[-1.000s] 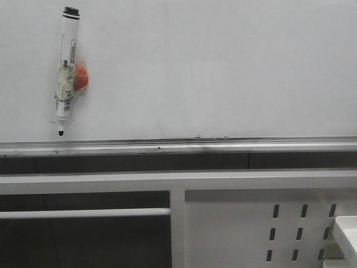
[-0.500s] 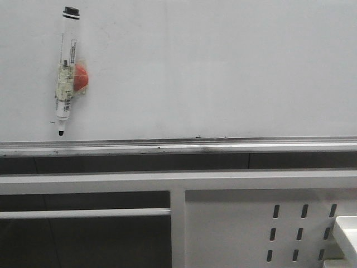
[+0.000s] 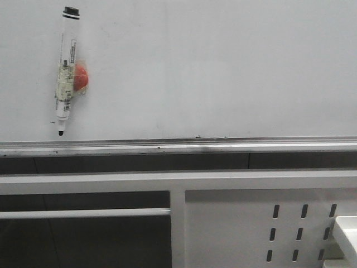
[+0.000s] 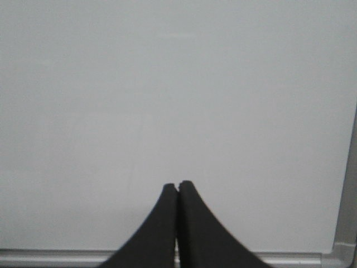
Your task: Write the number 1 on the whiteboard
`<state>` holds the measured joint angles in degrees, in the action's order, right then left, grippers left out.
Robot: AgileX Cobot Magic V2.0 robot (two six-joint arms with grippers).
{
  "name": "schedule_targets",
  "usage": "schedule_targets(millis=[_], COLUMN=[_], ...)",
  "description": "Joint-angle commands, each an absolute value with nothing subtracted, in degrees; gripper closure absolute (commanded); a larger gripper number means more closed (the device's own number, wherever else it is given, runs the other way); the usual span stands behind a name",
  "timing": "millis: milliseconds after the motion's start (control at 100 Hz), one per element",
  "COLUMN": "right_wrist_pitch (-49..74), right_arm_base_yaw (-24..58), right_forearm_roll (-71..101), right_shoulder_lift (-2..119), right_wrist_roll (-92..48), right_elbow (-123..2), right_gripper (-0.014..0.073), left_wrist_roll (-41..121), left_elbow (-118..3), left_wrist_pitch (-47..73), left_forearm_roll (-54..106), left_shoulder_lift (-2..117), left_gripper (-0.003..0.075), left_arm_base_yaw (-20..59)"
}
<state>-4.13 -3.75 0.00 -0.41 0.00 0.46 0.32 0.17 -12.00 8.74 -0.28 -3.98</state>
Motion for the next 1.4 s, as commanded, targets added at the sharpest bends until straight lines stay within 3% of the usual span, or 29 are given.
schedule_targets(millis=[0, 60, 140, 340, 490, 620, 770, 840, 990, 1040, 1230, 1390], right_wrist_pitch=[-12.3, -13.23, -5.02, 0.88, 15.79, 14.2, 15.05, 19.33, 22.52, 22.41, 20.64, 24.93], right_arm_base_yaw=[-4.15, -4.15, -4.15, -3.15, -3.01, -3.01, -3.01, -3.01, -3.01, -3.01, -3.01, -3.01], right_forearm_roll=[-0.42, 3.32, 9.91, 9.82, 9.12, 9.12, 9.12, 9.12, 9.12, 10.32, 17.05, 17.44], right_shoulder_lift=[-1.79, -1.79, -1.38, 4.49, 13.03, 17.43, 20.49, 22.56, 24.73, 25.08, 25.59, 25.59], right_wrist_roll=[-0.39, 1.9, 2.89, 2.89, 2.78, 2.78, 2.78, 2.69, 0.32, 0.32, 0.32, -1.32], right_elbow=[1.19, 0.82, -1.26, -12.1, -26.34, -33.48, -35.26, -36.41, -37.56, -37.56, -37.56, -37.56], right_gripper=[0.0643, 0.0643, 0.0643, 0.0643, 0.0643, 0.0643, 0.0643, 0.064, 0.0641, 0.0641, 0.0643, 0.0643], left_wrist_roll=[-0.49, -0.92, -0.92, -0.92, -0.92, -0.92, -0.92, -0.92, -0.92, -0.78, 1.19, 1.19], left_elbow=[2.21, 2.08, 0.84, -12.71, -21.24, -22.24, -22.24, -22.24, -22.24, -22.24, -20.98, -16.31], left_wrist_pitch=[-21.07, -23.35, -22.04, -2.67, -4.15, -11.29, -6.73, -3.88, -3.24, -2.27, -1.07, -10.68], left_forearm_roll=[9.58, 9.58, 8.92, 4.31, 3.93, 4.03, 3.82, 4.02, 3.97, 3.8, 3.52, 1.86], left_shoulder_lift=[-1.5, -1.5, -1.34, 4.49, 10.2, 13.41, 16.42, 17.44, 18.52, 19.05, 23.48, 30.66], left_gripper=[0.074, 0.074, 0.074, 0.074, 0.074, 0.074, 0.0734, 0.0672, 0.0405, 0.0351, 0.0349, 0.0351], left_arm_base_yaw=[-3.6, -3.48, -3.48, -3.48, -3.48, -3.48, -3.48, -3.2, -0.66, 0.8, 7.72, 15.73])
